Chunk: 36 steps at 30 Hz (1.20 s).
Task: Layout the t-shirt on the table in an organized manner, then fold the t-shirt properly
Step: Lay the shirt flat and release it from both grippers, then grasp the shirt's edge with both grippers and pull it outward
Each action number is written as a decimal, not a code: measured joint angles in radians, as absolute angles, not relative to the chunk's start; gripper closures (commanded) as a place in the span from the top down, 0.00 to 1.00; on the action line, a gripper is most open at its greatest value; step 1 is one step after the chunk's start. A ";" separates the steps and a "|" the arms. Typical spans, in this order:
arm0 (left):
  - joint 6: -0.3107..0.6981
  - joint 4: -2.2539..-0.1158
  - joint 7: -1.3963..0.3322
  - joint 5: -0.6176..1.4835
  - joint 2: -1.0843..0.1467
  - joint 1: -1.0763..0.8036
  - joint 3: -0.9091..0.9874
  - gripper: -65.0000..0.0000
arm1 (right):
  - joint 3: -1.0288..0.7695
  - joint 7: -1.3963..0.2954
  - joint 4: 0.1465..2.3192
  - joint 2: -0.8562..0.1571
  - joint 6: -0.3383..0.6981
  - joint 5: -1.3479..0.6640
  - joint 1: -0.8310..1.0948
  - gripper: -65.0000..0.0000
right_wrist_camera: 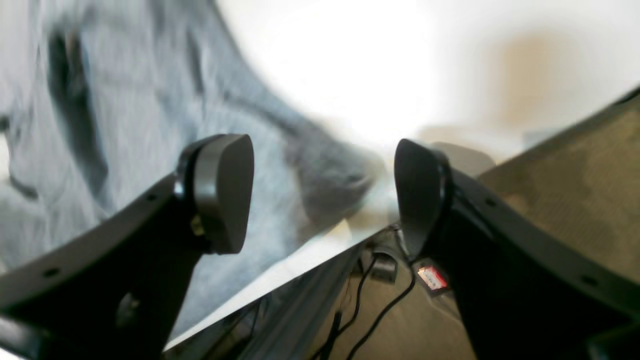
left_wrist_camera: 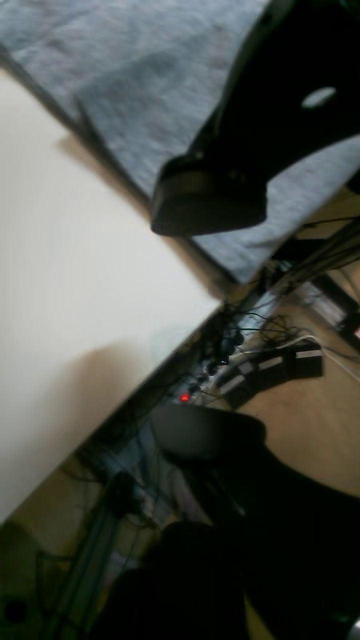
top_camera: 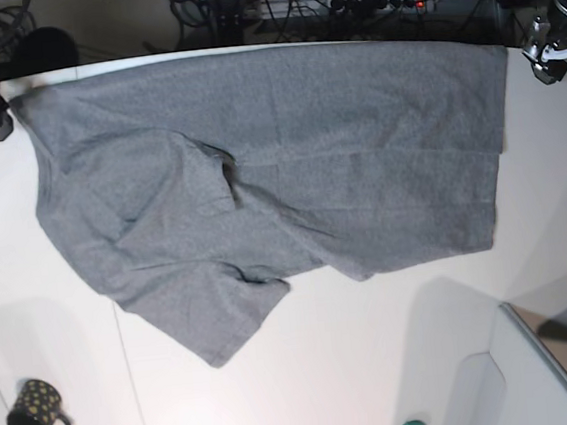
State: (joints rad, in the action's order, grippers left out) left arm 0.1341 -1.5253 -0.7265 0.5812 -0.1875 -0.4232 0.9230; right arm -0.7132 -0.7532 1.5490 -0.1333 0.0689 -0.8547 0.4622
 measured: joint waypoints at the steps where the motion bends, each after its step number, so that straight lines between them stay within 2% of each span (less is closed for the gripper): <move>1: 0.134 -1.526 -0.725 0.581 -0.198 -0.421 0.929 0.77 | -0.722 -0.757 1.549 -0.134 0.069 -0.839 0.460 0.64; 4: 0.133 -1.535 -0.722 0.584 -0.228 -0.420 0.934 0.76 | -0.737 -0.775 1.534 -0.175 0.070 -0.744 0.379 0.64; 5: 0.133 -1.536 -0.724 0.584 -0.230 -0.413 0.932 0.73 | -0.736 -0.761 1.523 -0.196 0.071 -0.714 0.337 0.64; 6: 0.131 -1.536 -0.727 0.581 -0.231 -0.398 0.932 0.66 | -0.733 -0.757 1.508 -0.218 0.074 -0.681 0.284 0.64; 7: 0.131 -1.536 -0.726 0.577 -0.230 -0.384 0.930 0.56 | -0.733 -0.757 1.487 -0.230 0.089 -0.649 0.228 0.64; 9: 0.135 -1.534 -0.723 0.586 -0.230 -0.358 0.926 0.28 | -0.701 -0.735 1.417 -0.250 0.149 -0.585 0.135 0.63; 10: 0.135 -1.535 -0.721 0.585 -0.229 -0.348 0.925 0.11 | -0.672 -0.754 1.375 -0.263 0.201 -0.554 0.093 0.59; 11: 0.133 -1.535 -0.720 0.587 -0.228 -0.347 0.917 0.00 | -0.636 -0.763 1.333 -0.266 0.268 -0.521 0.050 0.53; 13: 0.127 -1.533 -0.724 0.577 -0.230 -0.350 0.868 0.00 | -0.563 -0.765 1.248 -0.268 0.382 -0.466 -0.036 0.32; 15: 0.131 -1.532 -0.725 0.580 -0.224 -0.346 0.811 0.00 | -0.509 -0.760 1.185 -0.265 0.467 -0.434 -0.124 0.07; 16: 0.132 -1.531 -0.725 0.581 -0.226 -0.344 0.778 0.00 | -0.484 -0.754 1.156 -0.263 0.498 -0.413 -0.166 0.00; 19: 0.136 -1.537 -0.722 0.583 -0.226 -0.348 0.722 0.00 | -0.408 -0.710 1.078 -0.261 0.509 -0.344 -0.254 0.05; 27: 0.134 -1.530 -0.722 0.580 -0.224 -0.354 0.679 0.00 | -0.192 -0.551 0.793 -0.249 0.510 -0.340 -0.369 0.05; 33: 0.134 -1.467 -0.718 0.578 -0.233 -0.353 0.680 0.00 | -0.166 -0.418 0.610 -0.247 0.506 -0.337 -0.412 0.05; 36: 0.133 -1.419 -0.717 0.575 -0.233 -0.346 0.681 0.00 | -0.165 -0.361 0.566 -0.249 0.449 -0.346 -0.403 0.05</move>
